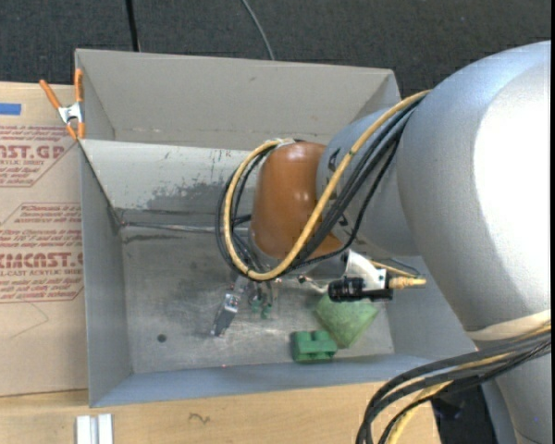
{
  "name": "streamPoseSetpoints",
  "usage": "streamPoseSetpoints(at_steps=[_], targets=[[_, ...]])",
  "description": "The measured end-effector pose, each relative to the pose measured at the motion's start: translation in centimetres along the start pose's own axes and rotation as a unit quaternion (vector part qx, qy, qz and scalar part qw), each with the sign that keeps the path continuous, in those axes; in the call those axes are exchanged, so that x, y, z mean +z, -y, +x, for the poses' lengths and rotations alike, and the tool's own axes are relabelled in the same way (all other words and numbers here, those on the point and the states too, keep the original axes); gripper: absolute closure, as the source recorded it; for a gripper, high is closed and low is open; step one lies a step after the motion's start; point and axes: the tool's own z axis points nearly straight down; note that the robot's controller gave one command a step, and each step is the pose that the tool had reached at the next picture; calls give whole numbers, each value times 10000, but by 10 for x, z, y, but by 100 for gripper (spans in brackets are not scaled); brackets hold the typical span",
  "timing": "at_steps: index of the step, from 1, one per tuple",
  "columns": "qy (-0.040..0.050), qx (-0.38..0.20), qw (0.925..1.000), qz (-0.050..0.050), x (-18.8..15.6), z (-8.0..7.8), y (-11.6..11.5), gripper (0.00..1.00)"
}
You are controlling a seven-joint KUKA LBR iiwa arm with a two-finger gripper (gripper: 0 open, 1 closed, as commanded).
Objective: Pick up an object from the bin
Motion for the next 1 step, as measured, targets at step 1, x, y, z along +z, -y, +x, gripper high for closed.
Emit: streamPoseSetpoints(at_steps=[1], targets=[[31,-723,9974,-24,29,-14,63,0]])
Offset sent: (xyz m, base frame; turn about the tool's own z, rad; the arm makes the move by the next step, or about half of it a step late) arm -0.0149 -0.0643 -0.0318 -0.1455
